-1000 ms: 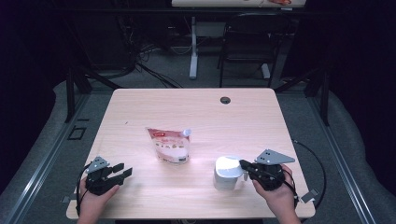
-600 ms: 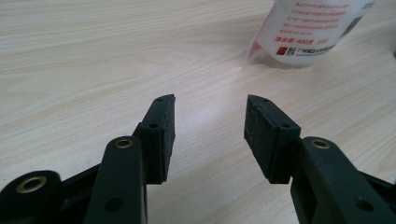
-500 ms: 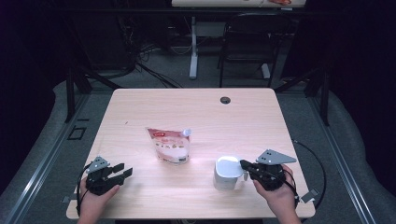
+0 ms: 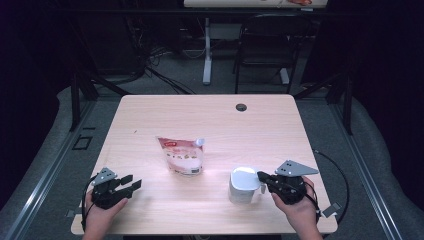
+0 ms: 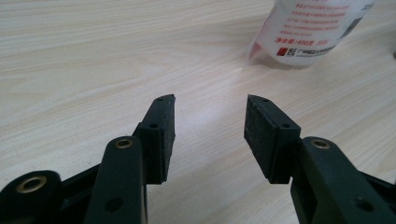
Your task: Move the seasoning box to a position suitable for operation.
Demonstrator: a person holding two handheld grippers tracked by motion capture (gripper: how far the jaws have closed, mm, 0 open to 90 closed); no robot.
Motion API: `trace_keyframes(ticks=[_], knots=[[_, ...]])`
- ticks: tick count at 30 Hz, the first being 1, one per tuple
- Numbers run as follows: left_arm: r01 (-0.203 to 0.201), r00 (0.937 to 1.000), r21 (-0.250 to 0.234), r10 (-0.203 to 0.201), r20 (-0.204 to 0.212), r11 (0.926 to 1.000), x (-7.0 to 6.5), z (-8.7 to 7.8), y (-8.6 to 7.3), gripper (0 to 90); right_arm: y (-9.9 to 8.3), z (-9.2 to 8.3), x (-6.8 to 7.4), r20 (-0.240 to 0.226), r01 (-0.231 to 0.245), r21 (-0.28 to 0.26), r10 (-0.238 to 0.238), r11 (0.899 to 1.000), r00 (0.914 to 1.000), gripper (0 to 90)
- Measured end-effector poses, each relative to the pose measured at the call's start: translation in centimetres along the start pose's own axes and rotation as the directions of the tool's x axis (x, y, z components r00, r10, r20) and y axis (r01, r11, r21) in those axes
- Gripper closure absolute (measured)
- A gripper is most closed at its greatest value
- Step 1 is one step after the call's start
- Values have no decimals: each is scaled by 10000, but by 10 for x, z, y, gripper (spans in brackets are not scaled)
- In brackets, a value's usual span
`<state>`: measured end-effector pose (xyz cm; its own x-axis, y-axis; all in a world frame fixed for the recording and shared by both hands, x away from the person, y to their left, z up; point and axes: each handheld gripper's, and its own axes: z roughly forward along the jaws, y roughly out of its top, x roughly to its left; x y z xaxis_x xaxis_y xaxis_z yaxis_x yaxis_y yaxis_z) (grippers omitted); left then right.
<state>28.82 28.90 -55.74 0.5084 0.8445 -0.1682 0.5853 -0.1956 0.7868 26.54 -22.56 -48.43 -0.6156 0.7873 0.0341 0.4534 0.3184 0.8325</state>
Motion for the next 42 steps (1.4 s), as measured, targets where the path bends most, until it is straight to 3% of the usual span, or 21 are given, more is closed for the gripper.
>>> trace_keyframes(ticks=[27,32,39,42], knots=[[-2,10000,-24,2,18,10000,0,-1,0,533,-1,-1,-1,-54,-63,-54,62,10000,10000,900],[15,9998,-33,-15,202,10000,-2,-1,1,586,-1,-1,-1,-65,-85,-54,85,9999,9999,900],[-641,9962,43,637,593,9979,-19,-2,6,698,-2,-1,-1,-34,-99,-70,99,9999,9999,900],[-1108,9900,24,1101,885,9938,-34,-2,11,728,-2,-1,-1,-25,-95,-82,95,9999,10000,900]])
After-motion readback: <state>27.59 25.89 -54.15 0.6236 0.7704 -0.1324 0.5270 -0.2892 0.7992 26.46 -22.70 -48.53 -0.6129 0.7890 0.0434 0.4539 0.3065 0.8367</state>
